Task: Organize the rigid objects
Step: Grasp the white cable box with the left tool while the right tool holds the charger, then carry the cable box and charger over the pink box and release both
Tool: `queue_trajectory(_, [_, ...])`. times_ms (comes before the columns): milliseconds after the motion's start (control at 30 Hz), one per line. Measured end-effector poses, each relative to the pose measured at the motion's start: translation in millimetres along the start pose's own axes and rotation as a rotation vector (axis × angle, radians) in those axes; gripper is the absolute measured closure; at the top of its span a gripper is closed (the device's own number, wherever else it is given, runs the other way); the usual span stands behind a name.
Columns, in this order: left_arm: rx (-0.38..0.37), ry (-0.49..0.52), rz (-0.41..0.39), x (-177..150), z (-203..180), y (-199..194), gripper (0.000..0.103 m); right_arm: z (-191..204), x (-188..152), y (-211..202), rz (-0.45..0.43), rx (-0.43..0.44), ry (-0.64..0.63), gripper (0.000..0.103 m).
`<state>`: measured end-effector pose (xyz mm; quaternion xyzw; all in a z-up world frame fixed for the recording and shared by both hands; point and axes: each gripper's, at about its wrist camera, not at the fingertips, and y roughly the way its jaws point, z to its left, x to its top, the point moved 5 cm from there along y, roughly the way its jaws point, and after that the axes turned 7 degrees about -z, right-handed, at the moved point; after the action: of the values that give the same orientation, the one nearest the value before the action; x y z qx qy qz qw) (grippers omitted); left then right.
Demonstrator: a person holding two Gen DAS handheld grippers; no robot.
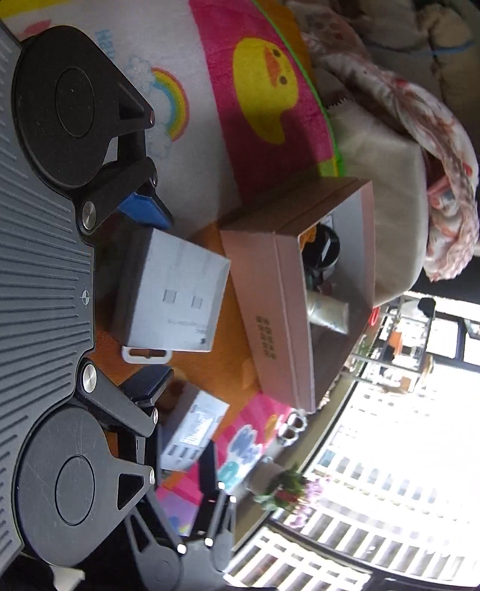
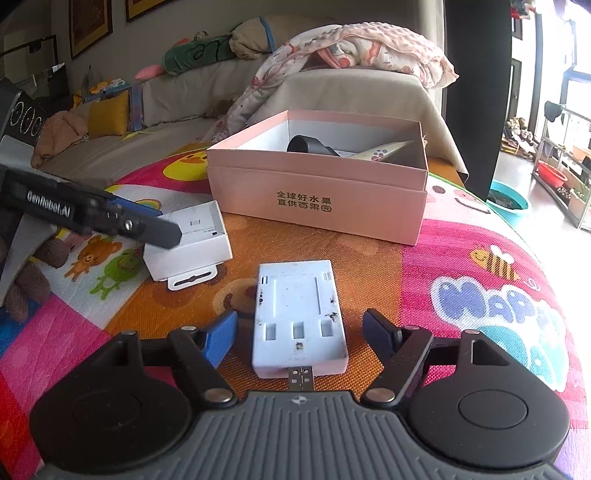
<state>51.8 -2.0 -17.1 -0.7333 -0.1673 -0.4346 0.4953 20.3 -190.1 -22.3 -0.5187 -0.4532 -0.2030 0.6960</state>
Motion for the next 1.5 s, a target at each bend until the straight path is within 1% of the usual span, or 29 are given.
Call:
queue_trajectory(67, [0.039, 0.058, 0.02, -5, -9, 8, 0.018, 1, 0, 0, 0.002, -0.001, -0.006, 0.026])
queue_trajectory(133, [0.069, 0.08, 0.005, -5, -12, 13, 0.018, 1, -1, 0, 0.002, 0.0, -0.006, 0.026])
queue_trajectory(233, [0.088, 0.04, -0.007, 0, -8, 19, 0.018, 2, -1, 0, 0.002, 0.0, -0.007, 0.026])
queue_trajectory(400, [0.111, 0.038, -0.007, 3, -8, 26, 0.018, 4, -1, 1, 0.013, 0.01, -0.019, 0.02])
queue_trajectory(500, [0.119, 0.033, -0.009, 3, -7, 25, 0.021, 5, -1, 3, 0.023, 0.022, -0.029, 0.017])
queue_trajectory(533, [0.121, 0.034, -0.009, 3, -7, 24, 0.024, 6, -1, 4, 0.026, 0.025, -0.032, 0.015])
queue_trajectory(633, [0.12, 0.03, -0.002, 1, -7, 18, 0.028, 6, 0, 5, 0.037, 0.043, -0.039, 0.011])
queue_trajectory(667, [0.12, 0.025, 0.003, -1, -8, 15, 0.029, 6, 0, 6, 0.043, 0.052, -0.043, 0.009])
queue_trajectory(733, [0.123, 0.016, 0.011, -7, -10, 6, 0.029, 6, 0, 7, 0.06, 0.079, -0.05, 0.003])
queue_trajectory(800, [0.14, 0.008, 0.012, -15, -14, -5, 0.029, 7, 1, 10, 0.079, 0.107, -0.054, 0.0])
queue_trajectory(900, [0.159, -0.004, -0.009, -28, -23, -20, 0.029, 11, 0, 10, 0.085, 0.098, -0.082, 0.0])
queue_trajectory(967, [0.143, -0.015, -0.028, -34, -27, -26, 0.029, 10, 0, 9, 0.08, 0.102, -0.077, 0.0])
queue_trajectory(1000, [0.135, -0.018, -0.036, -36, -28, -28, 0.028, 9, 0, 8, 0.076, 0.107, -0.069, 0.001])
queue_trajectory(1067, [0.135, -0.008, -0.041, -38, -31, -28, 0.026, 7, 1, 6, 0.063, 0.093, -0.056, 0.005])
queue_trajectory(1133, [0.144, -0.007, -0.028, -35, -32, -26, 0.025, 8, 0, 5, 0.049, 0.053, -0.067, 0.013])
queue_trajectory(1200, [0.164, 0.0, -0.022, -35, -34, -24, 0.025, 8, 0, 3, 0.037, 0.023, -0.071, 0.017])
queue_trajectory(1300, [0.184, 0.022, -0.032, -37, -38, -24, 0.024, 1, 3, 4, 0.02, -0.007, -0.024, 0.027])
queue_trajectory(1367, [0.176, 0.014, -0.033, -38, -36, -25, 0.024, -2, 6, 7, 0.013, -0.023, 0.001, 0.027])
queue_trajectory(1500, [0.181, 0.025, -0.036, -39, -38, -25, 0.024, 2, 7, 11, 0.011, -0.048, -0.026, 0.03])
